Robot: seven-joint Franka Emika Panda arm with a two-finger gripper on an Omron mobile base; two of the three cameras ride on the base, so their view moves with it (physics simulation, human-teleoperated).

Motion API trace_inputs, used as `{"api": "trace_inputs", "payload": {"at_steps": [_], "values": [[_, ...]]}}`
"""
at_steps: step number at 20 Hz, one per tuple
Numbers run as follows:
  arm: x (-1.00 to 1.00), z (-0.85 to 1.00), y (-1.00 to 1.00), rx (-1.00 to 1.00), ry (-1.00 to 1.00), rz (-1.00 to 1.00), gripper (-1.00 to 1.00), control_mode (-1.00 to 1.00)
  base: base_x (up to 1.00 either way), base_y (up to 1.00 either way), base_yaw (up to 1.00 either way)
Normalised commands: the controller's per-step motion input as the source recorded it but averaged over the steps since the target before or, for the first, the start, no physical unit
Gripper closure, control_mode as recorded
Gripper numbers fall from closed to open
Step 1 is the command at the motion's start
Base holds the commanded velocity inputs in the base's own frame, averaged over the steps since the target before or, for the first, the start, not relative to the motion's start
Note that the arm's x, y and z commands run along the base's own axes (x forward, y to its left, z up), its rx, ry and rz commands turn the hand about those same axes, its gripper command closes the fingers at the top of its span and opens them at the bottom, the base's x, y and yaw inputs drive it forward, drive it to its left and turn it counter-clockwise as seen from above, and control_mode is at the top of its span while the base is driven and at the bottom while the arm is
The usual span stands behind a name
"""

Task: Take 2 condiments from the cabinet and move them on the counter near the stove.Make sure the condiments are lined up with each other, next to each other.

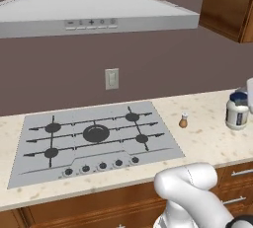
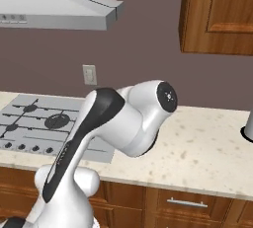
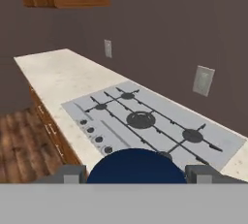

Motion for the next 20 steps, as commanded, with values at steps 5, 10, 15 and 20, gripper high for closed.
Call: {"api": "trace_inputs", "payload": {"at_steps": [5, 10, 15, 20], "values": [[0.05, -0.35, -0.2, 0.08, -0.12, 0.07, 1.0, -1.0, 0.0, 0.0, 0.0], [0.27, -0.29, -0.02, 0.1, -0.06, 0.04, 1.0, -1.0, 0.0, 0.0, 0.0], [0.57, -0.28, -0.02, 0.02, 0.0, 0.01, 1.0, -1.0, 0.0, 0.0, 0.0], [0.37, -0.36, -0.14, 0.0, 0.0, 0.0, 1.0, -1.0, 0.0, 0.0, 0.0]]}}
